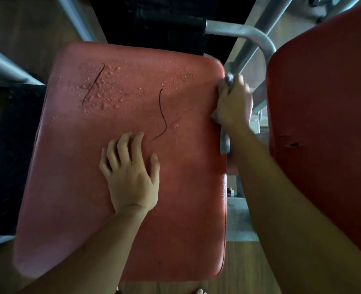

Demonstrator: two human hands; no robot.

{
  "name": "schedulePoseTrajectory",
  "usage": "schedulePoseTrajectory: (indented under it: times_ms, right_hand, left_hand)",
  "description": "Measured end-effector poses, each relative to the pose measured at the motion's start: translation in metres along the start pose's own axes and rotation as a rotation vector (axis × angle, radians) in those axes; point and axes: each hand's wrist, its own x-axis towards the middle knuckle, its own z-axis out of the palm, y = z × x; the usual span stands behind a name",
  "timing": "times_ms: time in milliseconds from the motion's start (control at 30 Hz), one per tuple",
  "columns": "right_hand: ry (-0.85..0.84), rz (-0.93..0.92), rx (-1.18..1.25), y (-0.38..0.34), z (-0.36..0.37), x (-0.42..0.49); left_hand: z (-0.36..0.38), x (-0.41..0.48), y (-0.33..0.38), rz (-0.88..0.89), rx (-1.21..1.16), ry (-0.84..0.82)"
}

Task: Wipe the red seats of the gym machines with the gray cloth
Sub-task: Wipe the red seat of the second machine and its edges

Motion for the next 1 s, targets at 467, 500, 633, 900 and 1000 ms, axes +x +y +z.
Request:
schedulePoseTrajectory:
  times_ms: [467,500,633,900,1000]
  right_hand:
    - [-0.228,-0.547,-0.449,0.008,-0.021,-0.103]
    - [-0.217,-0.538,-0.464,0.007,-0.019,-0.106]
    - [-0.163,-0.657,-0.476,-0.01,0.009,-0.143]
    - [-0.206,-0.872,-0.443,-0.043,0.041,-0.113]
    - [-0.049,-0.581,-0.394,-0.065,0.052,-0.051]
  left_hand:
    - [-0.012,-0.003,-0.006,-0.002,-0.425,0.095]
    - [-0.017,-0.003,-0.012,0.025,-0.556,0.098]
    - [-0.035,0.023,-0.073,0.216,-0.601,0.07]
    - [-0.031,0.07,-0.163,0.291,-0.392,0.047]
    - [-0.029,0.072,-0.16,0.24,-0.444,0.034]
